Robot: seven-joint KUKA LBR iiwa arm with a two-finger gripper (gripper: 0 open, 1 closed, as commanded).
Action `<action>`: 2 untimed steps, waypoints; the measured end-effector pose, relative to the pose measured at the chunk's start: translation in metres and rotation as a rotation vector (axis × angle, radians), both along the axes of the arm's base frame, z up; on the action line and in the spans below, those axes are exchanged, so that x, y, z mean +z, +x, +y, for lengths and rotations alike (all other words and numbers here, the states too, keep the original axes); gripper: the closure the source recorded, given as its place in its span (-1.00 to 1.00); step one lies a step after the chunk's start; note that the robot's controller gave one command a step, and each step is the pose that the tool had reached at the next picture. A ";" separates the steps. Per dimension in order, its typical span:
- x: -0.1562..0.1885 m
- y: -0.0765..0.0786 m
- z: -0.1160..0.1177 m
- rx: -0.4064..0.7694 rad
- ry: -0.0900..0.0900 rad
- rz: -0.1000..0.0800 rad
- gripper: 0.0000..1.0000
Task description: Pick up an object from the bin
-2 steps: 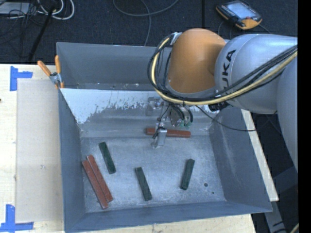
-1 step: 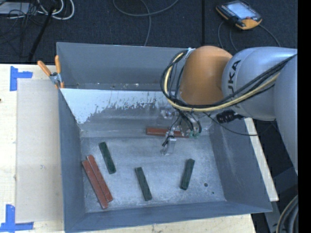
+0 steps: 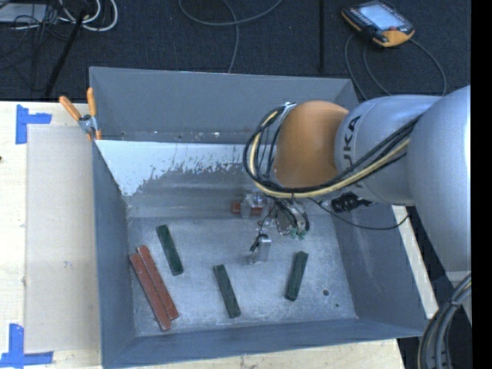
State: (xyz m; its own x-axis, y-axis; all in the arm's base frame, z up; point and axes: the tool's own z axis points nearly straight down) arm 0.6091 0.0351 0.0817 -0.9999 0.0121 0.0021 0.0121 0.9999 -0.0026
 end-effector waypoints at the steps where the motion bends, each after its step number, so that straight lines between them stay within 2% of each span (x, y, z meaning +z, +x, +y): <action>1: 0.009 0.005 -0.051 0.029 0.004 -0.002 -1.00; 2: 0.004 0.006 -0.090 0.060 0.000 -0.002 -1.00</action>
Offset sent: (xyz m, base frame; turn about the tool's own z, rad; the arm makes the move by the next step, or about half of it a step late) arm 0.0074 -0.0493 -0.0117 -0.1486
